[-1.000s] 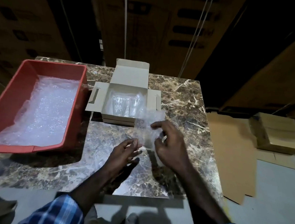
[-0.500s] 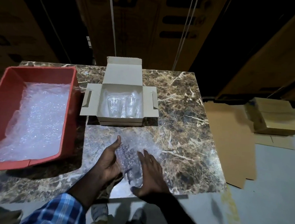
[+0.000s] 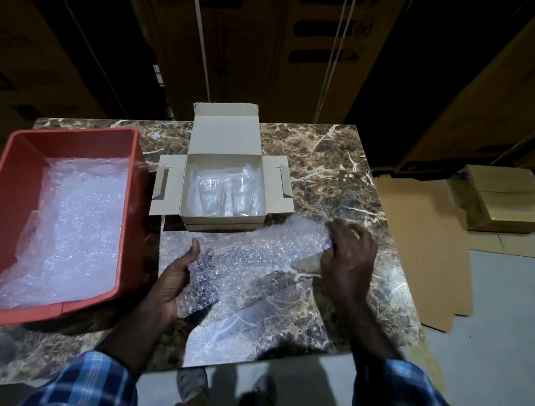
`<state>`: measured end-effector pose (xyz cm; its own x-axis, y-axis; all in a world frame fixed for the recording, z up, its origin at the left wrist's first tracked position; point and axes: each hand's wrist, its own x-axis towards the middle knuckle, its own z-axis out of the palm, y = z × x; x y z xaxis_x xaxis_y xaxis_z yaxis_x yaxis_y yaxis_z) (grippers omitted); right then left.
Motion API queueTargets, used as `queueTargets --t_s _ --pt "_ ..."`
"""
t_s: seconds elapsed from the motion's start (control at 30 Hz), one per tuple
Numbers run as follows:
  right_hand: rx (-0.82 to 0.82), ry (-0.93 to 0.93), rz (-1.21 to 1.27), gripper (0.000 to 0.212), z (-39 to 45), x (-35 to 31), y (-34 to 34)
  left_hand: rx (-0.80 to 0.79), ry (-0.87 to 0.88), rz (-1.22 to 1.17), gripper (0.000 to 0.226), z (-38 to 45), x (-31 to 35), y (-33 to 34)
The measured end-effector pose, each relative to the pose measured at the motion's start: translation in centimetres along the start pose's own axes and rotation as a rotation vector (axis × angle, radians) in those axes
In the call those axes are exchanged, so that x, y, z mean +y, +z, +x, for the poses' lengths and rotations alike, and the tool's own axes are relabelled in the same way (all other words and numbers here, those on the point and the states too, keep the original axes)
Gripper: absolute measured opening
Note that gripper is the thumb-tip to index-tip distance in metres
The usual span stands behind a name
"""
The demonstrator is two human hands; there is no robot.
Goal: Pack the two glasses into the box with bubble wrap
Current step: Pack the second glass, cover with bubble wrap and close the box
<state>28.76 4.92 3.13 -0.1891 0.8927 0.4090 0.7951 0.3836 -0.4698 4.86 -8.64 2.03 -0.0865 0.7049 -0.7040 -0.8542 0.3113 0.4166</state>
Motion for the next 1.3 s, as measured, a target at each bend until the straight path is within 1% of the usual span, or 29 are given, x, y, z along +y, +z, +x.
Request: queueTargets --t_s 0.07,0.1,0.13,0.2,0.23,0.27,0.33,0.4,0.43,0.5,0.57,0.63,0.73,0.8,0.87,0.9,0.93,0.97,1.03,1.07,1.1,1.17,1.23,1.3 --pt "0.113 -0.093 -0.006 0.050 1.4 -0.1 -1.4 -0.028 0.011 0.060 0.059 0.4 0.0 0.3" --pt "0.158 -0.141 -0.009 0.049 1.6 -0.1 -2.0 -0.027 0.009 0.104 0.063 0.2 0.1 0.8" --pt "0.189 -0.181 -0.014 0.048 1.4 -0.2 -2.4 -0.027 0.017 0.121 0.061 0.3 0.2 0.6" --pt "0.192 -0.231 -0.017 0.043 -0.2 -0.3 -2.6 0.002 0.083 0.161 0.041 0.3 0.5 -0.4" --pt "0.153 -0.244 -0.017 0.042 -1.3 -0.2 -2.4 0.051 0.125 0.202 0.035 0.4 0.6 -1.2" --pt "0.088 -0.252 -0.028 0.041 -2.5 0.1 -2.0 0.102 0.159 0.272 0.034 0.7 0.4 -2.3" --pt "-0.081 -0.247 -0.092 0.044 -4.5 1.5 -0.4 0.199 0.203 0.436 0.027 0.7 -0.1 -3.7" --pt "-0.279 -0.203 -0.160 0.045 -6.0 3.1 1.5 0.310 0.261 0.612 0.017 0.6 -0.8 -4.5" --pt "-0.377 -0.185 -0.192 0.043 -6.5 3.6 2.2 0.368 0.294 0.710 0.018 0.6 -1.1 -5.1" --pt "-0.521 -0.159 -0.241 0.040 -7.2 4.2 3.2 0.439 0.364 0.914 0.032 1.1 -1.3 -6.6" --pt "-0.567 -0.120 -0.248 0.040 -7.5 4.6 3.7 0.490 0.445 1.063 0.038 1.7 -1.3 -7.1" --pt "-0.543 -0.083 -0.250 0.040 -7.5 4.6 3.5 0.564 0.541 1.176 0.039 2.1 -1.6 -6.8" --pt "-0.475 -0.052 -0.275 0.042 -7.0 4.4 2.8 0.655 0.651 1.289 0.030 1.0 -2.5 -4.7" --pt "-0.451 -0.064 -0.269 0.044 -6.6 3.9 2.9 0.727 0.770 1.356 0.039 0.5 -3.3 -3.6" --pt "-0.488 -0.122 -0.230 0.046 -6.6 2.8 3.7 0.786 0.936 1.494 0.048 0.6 -4.3 -3.0" --pt "-0.527 -0.166 -0.208 0.048 -6.9 2.1 4.3 0.781 1.009 1.601 0.052 0.6 -4.7 -2.8" --pt "-0.572 -0.216 -0.185 0.050 -7.2 1.4 5.0 0.729 1.066 1.721 0.054 0.8 -5.2 -2.5" --pt "-0.618 -0.266 -0.168 0.051 -7.6 0.8 5.7 0.634 1.090 1.840 0.054 1.1 -5.7 -2.3" --pt "-0.696 -0.327 -0.159 0.053 -8.4 0.0 6.9 0.418 1.009 2.003 0.055 1.8 -7.2 -2.7" --pt "-0.729 -0.328 -0.163 0.055 -8.5 -0.1 7.2 0.341 0.933 2.043 0.057 2.2 -7.9 -3.5" --pt "-0.757 -0.311 -0.172 0.056 -8.4 0.0 7.3 0.301 0.859 2.062 0.059 2.5 -8.5 -4.4" --pt "-0.805 -0.245 -0.206 0.061 -7.5 1.2 7.0 0.276 0.775 2.073 0.062 2.9 -9.2 -6.1" --pt "-0.830 -0.174 -0.241 0.065 -5.9 3.2 6.3 0.271 0.755 2.113 0.064 2.9 -9.1 -7.0" --pt "-0.816 -0.093 -0.281 0.068 -4.2 5.7 5.5 0.273 0.743 2.136 0.066 2.7 -8.6 -7.5"
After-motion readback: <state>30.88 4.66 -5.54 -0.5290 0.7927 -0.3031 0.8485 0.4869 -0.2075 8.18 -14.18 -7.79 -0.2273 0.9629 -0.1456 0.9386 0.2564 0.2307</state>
